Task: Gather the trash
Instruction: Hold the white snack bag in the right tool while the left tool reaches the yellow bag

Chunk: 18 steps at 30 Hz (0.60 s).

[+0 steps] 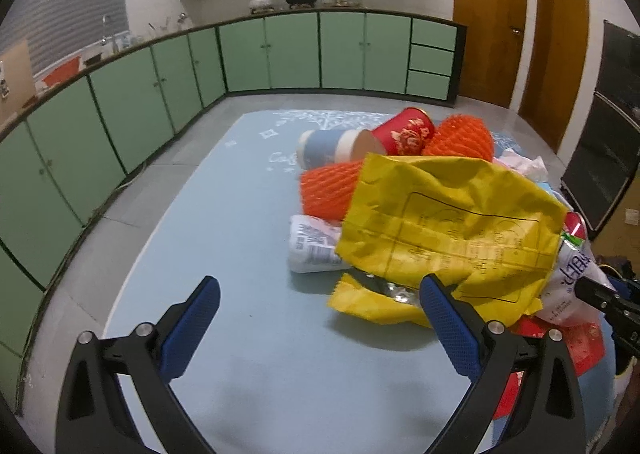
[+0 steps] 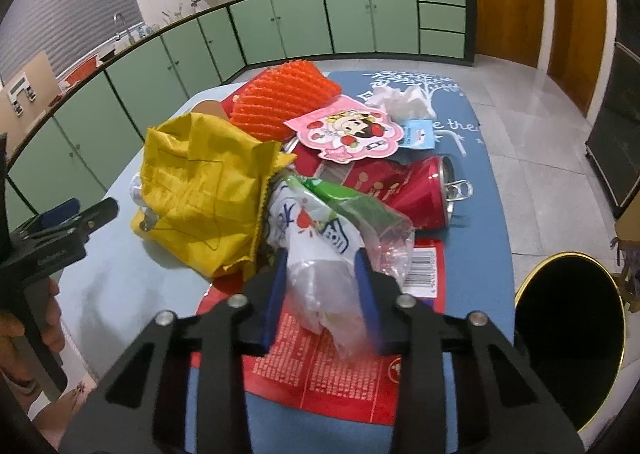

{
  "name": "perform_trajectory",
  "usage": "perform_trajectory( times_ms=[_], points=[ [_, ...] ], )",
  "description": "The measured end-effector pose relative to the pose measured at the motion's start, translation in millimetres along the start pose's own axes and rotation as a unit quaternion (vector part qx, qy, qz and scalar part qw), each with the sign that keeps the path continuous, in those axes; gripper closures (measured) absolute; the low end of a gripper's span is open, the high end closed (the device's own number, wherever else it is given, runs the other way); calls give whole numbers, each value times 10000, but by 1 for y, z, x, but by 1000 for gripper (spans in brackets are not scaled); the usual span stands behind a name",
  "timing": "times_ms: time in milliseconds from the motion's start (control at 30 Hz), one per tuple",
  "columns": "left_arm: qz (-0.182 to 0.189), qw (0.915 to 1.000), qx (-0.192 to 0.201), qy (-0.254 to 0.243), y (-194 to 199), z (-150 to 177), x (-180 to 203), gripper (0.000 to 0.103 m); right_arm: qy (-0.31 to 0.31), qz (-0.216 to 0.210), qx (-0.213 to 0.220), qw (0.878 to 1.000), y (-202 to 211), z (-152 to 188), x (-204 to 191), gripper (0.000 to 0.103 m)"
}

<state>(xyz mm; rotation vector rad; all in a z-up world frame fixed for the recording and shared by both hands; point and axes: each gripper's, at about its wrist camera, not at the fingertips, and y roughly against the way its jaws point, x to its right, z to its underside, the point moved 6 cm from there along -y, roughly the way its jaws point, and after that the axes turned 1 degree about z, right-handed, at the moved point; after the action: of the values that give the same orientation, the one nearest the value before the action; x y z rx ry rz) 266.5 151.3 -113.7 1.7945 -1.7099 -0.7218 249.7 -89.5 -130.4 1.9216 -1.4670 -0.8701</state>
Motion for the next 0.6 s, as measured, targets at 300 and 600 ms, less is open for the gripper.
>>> perform_trajectory(
  times_ms=[300, 600],
  points=[
    [607, 9980, -114, 105, -9, -9, 0, 27, 68, -137, 59, 9999, 15, 5, -10, 81],
    [1076, 9939, -230, -53, -27, -18, 1, 42, 72, -225, 73, 9997, 15, 6, -16, 81]
  ],
)
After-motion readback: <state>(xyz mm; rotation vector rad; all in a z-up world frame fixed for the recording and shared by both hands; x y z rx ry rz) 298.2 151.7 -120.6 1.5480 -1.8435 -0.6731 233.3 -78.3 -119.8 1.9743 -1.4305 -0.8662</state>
